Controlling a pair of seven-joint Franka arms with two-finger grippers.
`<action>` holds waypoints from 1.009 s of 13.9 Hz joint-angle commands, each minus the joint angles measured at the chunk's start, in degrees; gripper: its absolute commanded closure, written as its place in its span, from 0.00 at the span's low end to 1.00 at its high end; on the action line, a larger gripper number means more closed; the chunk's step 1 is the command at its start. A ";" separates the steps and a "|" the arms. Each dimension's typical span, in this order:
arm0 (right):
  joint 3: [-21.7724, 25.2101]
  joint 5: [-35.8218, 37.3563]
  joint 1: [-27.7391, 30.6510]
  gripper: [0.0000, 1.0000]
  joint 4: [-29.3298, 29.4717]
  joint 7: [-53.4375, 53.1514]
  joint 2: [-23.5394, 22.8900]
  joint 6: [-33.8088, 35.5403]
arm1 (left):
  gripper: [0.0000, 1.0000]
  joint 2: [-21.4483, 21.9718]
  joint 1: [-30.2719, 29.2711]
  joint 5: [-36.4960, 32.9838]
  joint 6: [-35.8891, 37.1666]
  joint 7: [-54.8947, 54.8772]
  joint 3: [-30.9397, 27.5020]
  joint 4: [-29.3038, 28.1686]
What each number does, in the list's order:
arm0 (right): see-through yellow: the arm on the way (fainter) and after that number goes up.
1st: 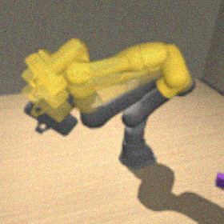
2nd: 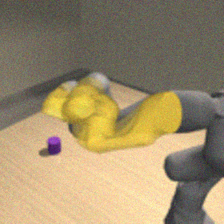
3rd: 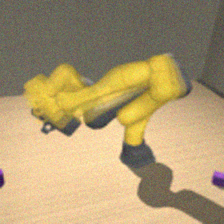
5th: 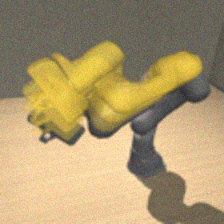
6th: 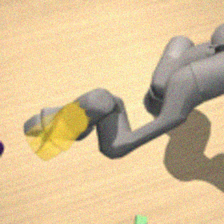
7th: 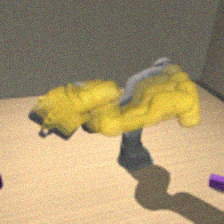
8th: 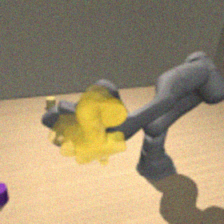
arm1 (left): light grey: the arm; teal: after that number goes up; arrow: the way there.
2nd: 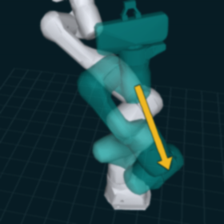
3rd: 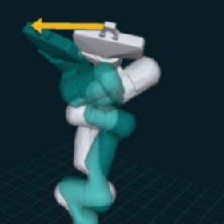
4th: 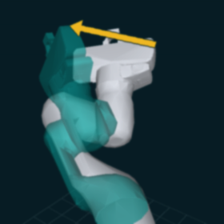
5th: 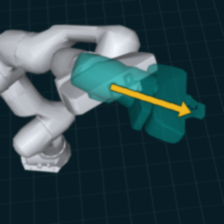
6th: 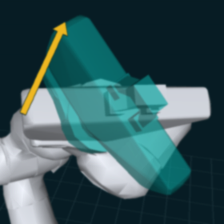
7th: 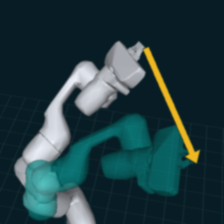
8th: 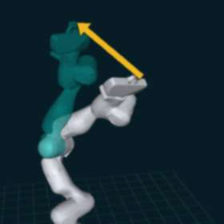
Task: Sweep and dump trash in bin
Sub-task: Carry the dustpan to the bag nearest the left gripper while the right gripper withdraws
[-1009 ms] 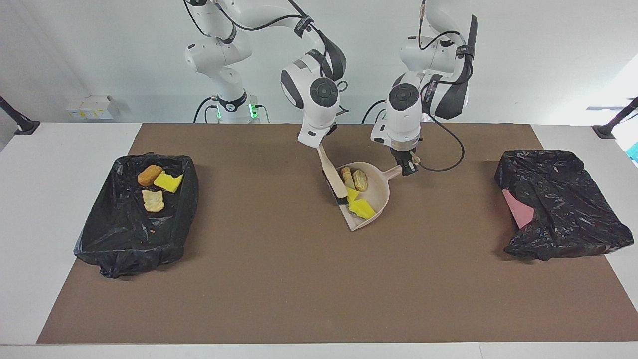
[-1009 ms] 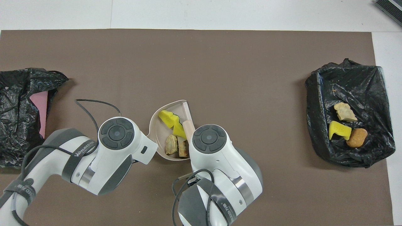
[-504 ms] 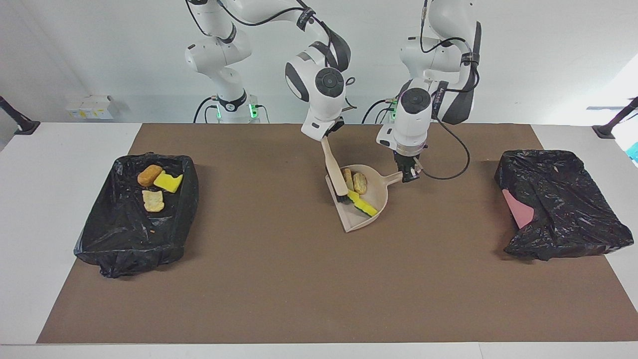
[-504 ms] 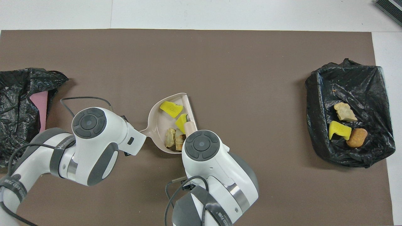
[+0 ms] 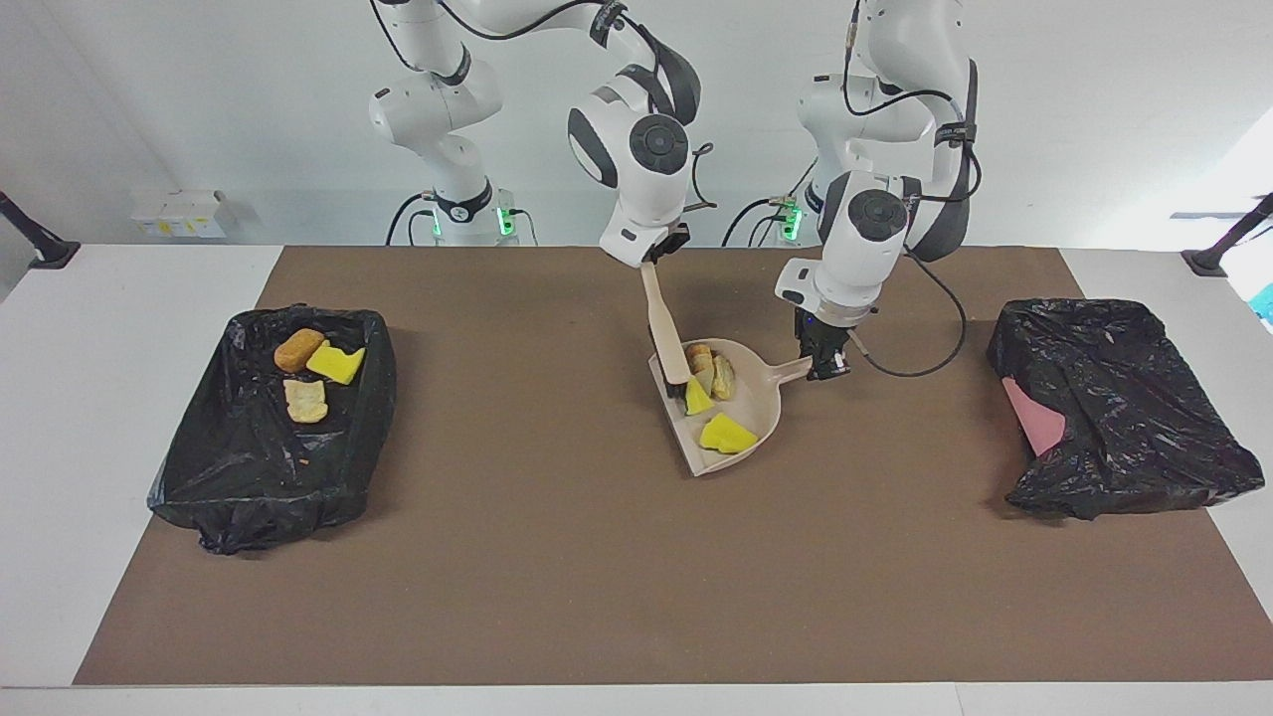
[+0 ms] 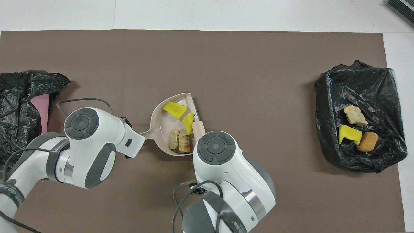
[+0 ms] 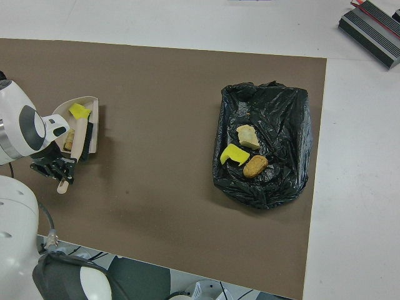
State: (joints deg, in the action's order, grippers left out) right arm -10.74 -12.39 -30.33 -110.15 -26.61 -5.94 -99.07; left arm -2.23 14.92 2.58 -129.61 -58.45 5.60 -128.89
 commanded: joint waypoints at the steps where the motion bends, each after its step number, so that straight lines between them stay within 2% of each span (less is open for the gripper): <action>1: -0.33 -0.62 0.79 1.00 0.20 -0.81 1.37 1.25 | 1.00 0.38 -1.82 2.42 -0.90 -4.64 0.29 -0.31; 6: -0.24 -0.27 2.02 1.00 0.20 -0.63 3.22 2.48 | 1.00 0.47 -4.28 7.34 -0.90 -8.51 0.29 -0.22; 11: -0.33 -0.18 2.11 1.00 -1.20 -0.72 4.45 4.06 | 1.00 1.08 -6.66 8.23 0.58 -12.12 0.12 0.74; 14: -0.50 -0.18 2.11 1.00 -4.18 -0.98 6.38 3.80 | 1.00 0.65 -8.23 8.14 5.93 -14.22 -0.50 5.56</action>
State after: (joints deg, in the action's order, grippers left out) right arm -10.71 -12.36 -28.84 -111.16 -26.61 -2.74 -95.55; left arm -2.05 8.71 9.31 -128.16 -69.57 4.98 -126.87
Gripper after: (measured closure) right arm 0.740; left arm 0.687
